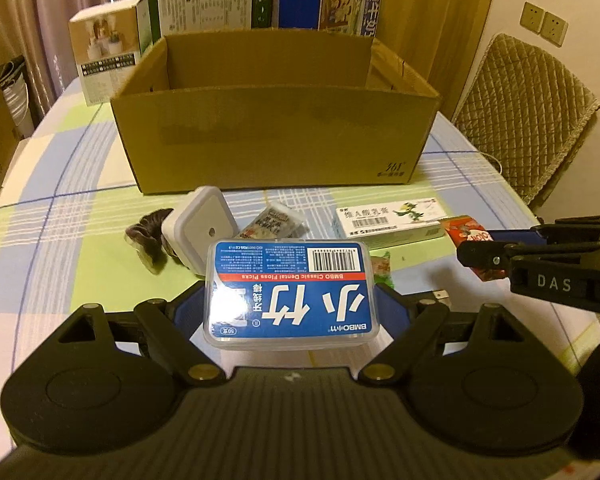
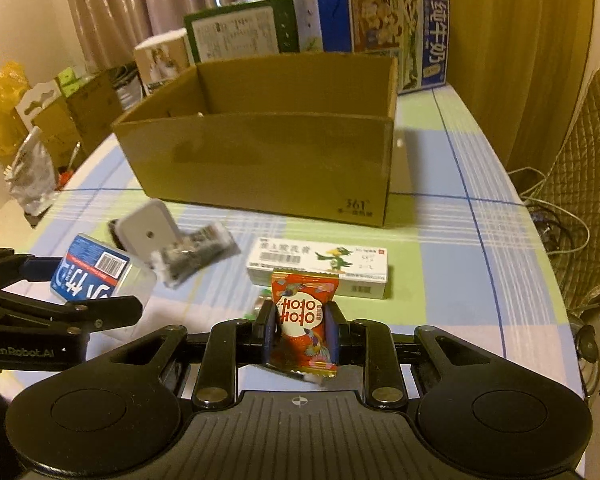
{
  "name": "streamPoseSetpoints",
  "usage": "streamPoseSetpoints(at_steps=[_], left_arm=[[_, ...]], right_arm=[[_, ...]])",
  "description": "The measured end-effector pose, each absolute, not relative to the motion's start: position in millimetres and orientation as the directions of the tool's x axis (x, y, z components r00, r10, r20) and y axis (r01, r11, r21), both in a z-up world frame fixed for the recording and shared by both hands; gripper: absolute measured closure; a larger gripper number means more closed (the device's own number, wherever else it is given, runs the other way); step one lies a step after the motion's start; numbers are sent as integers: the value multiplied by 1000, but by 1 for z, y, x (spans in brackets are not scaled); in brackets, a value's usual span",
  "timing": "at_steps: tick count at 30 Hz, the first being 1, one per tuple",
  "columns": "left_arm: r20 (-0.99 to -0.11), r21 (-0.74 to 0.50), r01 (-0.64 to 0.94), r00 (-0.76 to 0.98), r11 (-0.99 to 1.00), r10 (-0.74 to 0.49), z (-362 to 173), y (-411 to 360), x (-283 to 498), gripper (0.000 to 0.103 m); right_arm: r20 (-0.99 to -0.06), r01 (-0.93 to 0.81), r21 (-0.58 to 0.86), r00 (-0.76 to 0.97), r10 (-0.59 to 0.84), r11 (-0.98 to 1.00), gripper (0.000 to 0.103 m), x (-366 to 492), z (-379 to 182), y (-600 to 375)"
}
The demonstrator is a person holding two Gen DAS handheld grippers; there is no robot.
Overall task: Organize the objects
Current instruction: 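Carry the blue box and red packet over the cardboard box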
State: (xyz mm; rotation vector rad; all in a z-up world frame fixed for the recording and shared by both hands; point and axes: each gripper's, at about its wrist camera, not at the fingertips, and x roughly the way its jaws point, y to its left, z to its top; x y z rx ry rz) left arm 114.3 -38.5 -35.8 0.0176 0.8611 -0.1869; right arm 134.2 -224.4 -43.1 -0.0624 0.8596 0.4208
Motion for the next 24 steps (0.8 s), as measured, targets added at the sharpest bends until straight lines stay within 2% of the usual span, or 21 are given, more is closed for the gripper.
streamPoseSetpoints(at_steps=[24], left_arm=[[-712, -36, 141, 691, 989, -125, 17, -18, 82, 19]], right_arm=[[-704, -430, 104, 605, 372, 897, 80, 97, 3, -208]])
